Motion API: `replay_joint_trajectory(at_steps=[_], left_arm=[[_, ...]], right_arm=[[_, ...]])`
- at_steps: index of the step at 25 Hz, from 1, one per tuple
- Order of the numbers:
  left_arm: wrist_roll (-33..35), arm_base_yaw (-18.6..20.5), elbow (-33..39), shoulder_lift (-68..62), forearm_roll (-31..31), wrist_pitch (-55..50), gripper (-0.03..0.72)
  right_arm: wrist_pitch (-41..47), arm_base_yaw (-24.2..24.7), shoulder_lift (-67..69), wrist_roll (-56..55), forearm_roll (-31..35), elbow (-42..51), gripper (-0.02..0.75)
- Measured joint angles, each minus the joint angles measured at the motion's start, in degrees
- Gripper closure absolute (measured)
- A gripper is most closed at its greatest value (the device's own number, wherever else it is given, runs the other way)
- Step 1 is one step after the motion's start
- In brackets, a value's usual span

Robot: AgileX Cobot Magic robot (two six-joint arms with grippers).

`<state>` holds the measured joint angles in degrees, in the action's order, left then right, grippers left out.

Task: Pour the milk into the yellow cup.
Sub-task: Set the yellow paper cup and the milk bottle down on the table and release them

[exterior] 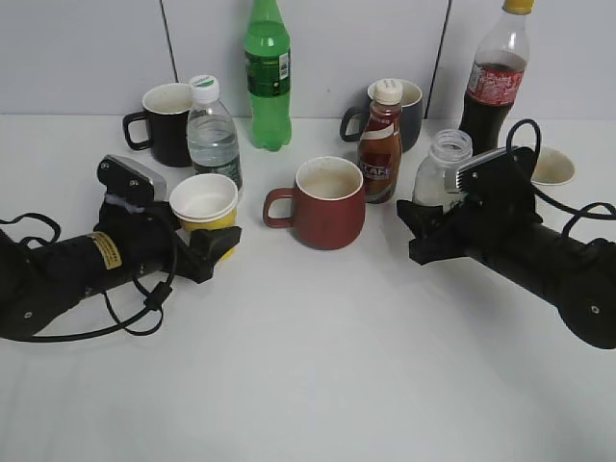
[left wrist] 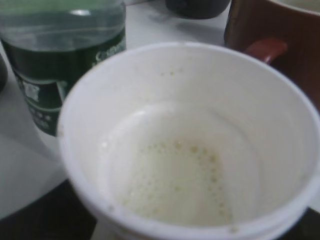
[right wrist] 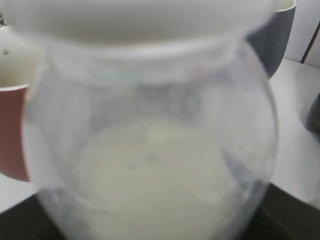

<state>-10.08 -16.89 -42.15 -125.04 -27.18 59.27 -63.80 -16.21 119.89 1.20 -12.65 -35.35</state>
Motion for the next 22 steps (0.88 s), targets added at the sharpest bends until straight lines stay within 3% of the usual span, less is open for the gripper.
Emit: replay_joint_trajectory(at_steps=[12, 17, 22], left_arm=[[0.0, 0.0, 5.05, 1.6, 1.63, -0.77, 0.089], [0.0, 0.0, 7.29, 3.77, 3.26, -0.88, 0.09], [0.0, 0.0, 10.16, 8.06, 5.2, -4.01, 0.096]], right_arm=[[-1.49, 0.0, 5.31, -0.32, -0.19, -2.4, 0.285], [-1.11, 0.0, 5.31, -2.16, -0.19, -2.42, 0.194], [4.94, 0.0, 3.55, -2.92, -0.19, -2.42, 0.171]])
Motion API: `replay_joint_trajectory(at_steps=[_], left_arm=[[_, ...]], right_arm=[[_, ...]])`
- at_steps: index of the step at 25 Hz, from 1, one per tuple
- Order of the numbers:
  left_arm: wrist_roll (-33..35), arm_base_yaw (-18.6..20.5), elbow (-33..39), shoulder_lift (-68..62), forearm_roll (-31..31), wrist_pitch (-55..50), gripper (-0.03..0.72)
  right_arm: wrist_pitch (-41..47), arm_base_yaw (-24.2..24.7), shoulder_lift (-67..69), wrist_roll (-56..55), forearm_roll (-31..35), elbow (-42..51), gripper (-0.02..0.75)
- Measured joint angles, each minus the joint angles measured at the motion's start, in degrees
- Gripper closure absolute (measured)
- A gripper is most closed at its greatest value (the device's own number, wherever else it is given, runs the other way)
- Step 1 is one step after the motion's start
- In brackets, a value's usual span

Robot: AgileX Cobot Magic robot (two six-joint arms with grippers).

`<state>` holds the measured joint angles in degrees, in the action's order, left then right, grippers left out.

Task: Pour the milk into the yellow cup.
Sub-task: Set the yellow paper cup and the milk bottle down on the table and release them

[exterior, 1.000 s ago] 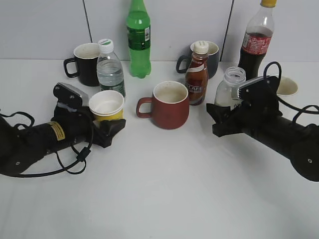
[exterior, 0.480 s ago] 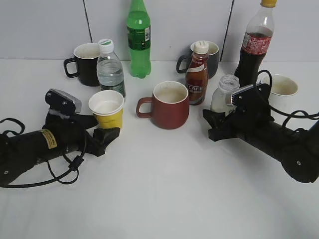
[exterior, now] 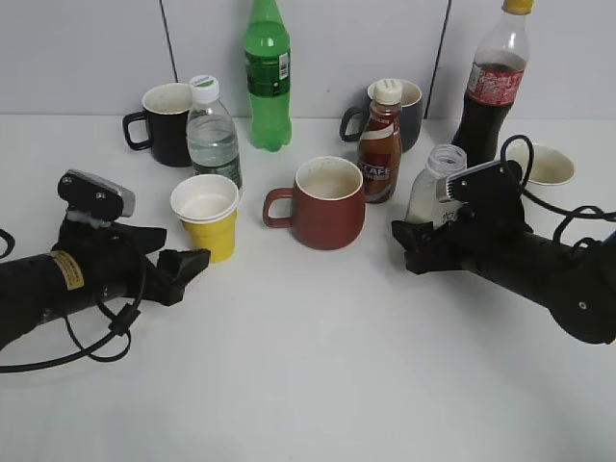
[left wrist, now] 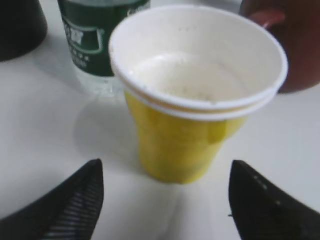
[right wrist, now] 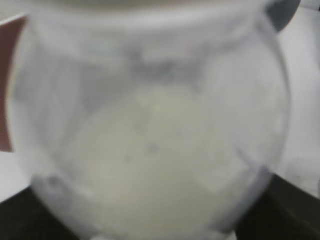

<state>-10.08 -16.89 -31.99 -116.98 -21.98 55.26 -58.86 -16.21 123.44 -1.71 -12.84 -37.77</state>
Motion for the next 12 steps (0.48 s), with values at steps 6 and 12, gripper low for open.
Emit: replay_joint_trajectory(at_steps=[6, 12], left_arm=[[0.0, 0.0, 2.07, 5.52, 0.11, -9.86, 0.1], [0.0, 0.06, 2.26, 14.67, 0.05, -19.66, 0.1]], right_arm=[[12.34, 0.0, -6.26, -4.8, -1.91, 0.0, 0.171], [23.74, 0.0, -12.15, -15.16, -10.08, 0.0, 0.169]])
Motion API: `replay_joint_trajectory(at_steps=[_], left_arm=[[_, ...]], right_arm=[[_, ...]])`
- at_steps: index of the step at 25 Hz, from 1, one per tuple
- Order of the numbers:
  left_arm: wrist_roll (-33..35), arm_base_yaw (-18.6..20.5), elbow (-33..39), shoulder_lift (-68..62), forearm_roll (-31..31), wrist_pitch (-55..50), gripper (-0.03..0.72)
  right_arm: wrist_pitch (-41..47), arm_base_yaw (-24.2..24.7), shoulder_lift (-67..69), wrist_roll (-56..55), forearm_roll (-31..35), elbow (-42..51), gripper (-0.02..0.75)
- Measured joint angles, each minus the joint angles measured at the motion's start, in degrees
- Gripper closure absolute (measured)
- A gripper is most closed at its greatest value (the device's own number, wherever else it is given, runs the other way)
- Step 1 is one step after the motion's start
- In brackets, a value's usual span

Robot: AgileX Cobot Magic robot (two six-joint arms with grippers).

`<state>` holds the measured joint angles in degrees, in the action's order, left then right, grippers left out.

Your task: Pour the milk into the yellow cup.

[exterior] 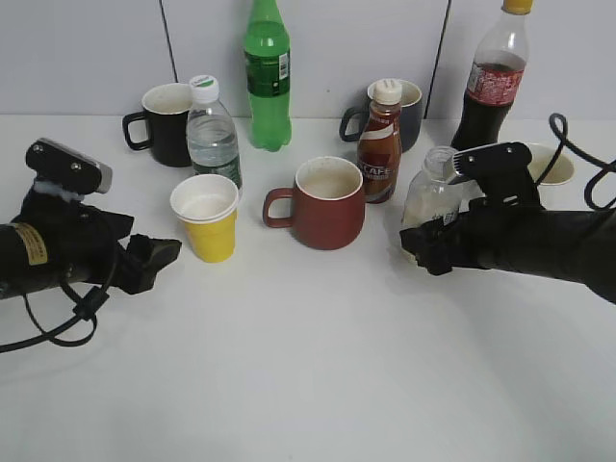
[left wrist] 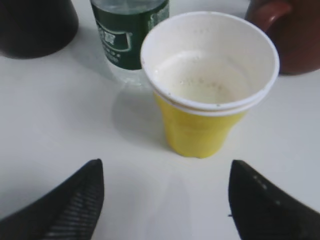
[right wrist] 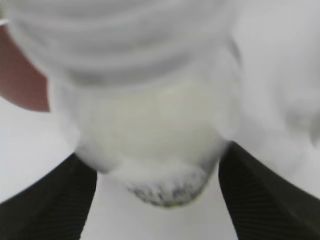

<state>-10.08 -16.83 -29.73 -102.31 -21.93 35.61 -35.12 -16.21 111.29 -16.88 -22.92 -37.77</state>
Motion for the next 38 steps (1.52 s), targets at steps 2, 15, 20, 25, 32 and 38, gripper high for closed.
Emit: replay_joint_trajectory(at_steps=[2, 15, 20, 25, 32, 38], left_arm=[[0.0, -0.2, 0.0, 2.73, 0.05, -3.88, 0.1], [-1.76, -10.6, -0.3, 24.35, 16.88, -38.39, 0.129], [-1.83, -10.71, -5.85, 33.72, 19.83, -62.07, 0.129], [-1.95, -10.71, -13.41, 45.7, 21.42, -84.03, 0.129], [-1.42, -10.71, -14.44, 62.14, 21.93, -99.67, 0.129], [2.49, -10.71, -12.34, 76.76, 21.93, -104.93, 0.141]], right_arm=[[5.64, 0.0, -2.25, -3.08, -0.92, 0.0, 0.169], [36.32, -8.94, -18.88, -16.28, -10.26, 0.0, 0.169], [52.52, -14.92, -28.53, -12.69, -4.27, -0.05, 0.187], [66.19, -16.03, -42.11, 5.23, 10.04, -0.37, 0.237], [83.62, -16.03, -63.57, 15.69, 19.58, -0.41, 0.248], [94.1, -16.07, -80.43, 17.41, 20.02, 0.25, 0.251]])
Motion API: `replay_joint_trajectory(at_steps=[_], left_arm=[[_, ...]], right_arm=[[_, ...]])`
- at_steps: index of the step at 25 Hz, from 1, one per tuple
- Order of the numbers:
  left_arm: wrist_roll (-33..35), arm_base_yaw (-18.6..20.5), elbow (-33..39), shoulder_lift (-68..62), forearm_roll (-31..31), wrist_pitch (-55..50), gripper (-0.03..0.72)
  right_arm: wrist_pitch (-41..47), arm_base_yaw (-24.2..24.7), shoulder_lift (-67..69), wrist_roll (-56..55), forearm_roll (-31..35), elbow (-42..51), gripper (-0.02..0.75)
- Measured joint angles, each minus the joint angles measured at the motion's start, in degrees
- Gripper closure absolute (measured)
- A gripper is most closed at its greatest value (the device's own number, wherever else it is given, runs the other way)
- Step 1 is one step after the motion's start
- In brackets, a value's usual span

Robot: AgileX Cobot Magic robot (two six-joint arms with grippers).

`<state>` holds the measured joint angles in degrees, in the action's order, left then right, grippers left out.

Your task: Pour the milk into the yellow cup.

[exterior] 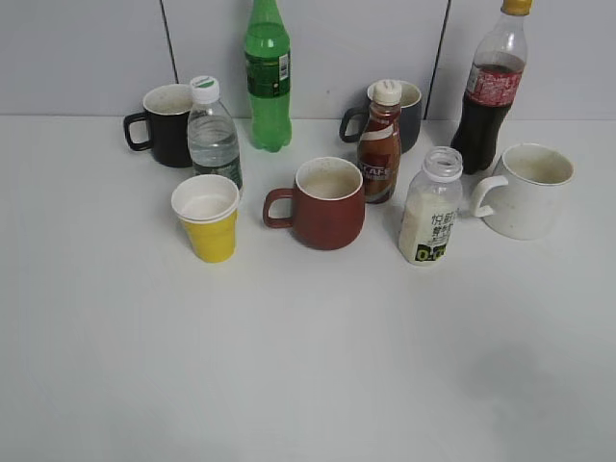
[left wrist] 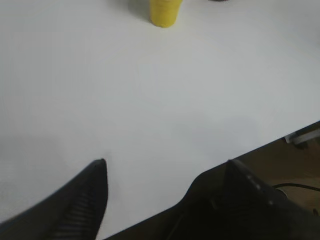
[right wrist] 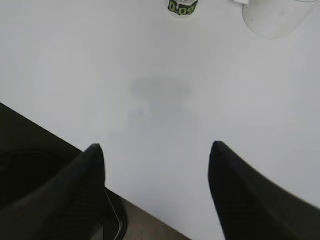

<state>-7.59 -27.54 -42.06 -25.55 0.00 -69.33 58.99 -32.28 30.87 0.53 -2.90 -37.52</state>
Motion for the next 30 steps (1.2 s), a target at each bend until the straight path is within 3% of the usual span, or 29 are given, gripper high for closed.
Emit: replay_joint_trajectory(at_steps=[7, 11, 30], left_arm=[[2.71, -0.1, 10.66, 17.49, 0.0, 7.02, 0.158], [2.78, -0.1, 11.37, 19.18, 0.0, 8.67, 0.16], [2.88, -0.1, 11.37, 19.24, 0.0, 8.81, 0.195]], right_arm=[[2.48, -0.17, -18.62, 0.06, 0.13, 5.76, 0.251], [1.68, -0.16, -25.0, 0.06, 0.49, 8.0, 0.251], [0.66, -0.16, -26.03, 0.17, 0.56, 8.44, 0.253]])
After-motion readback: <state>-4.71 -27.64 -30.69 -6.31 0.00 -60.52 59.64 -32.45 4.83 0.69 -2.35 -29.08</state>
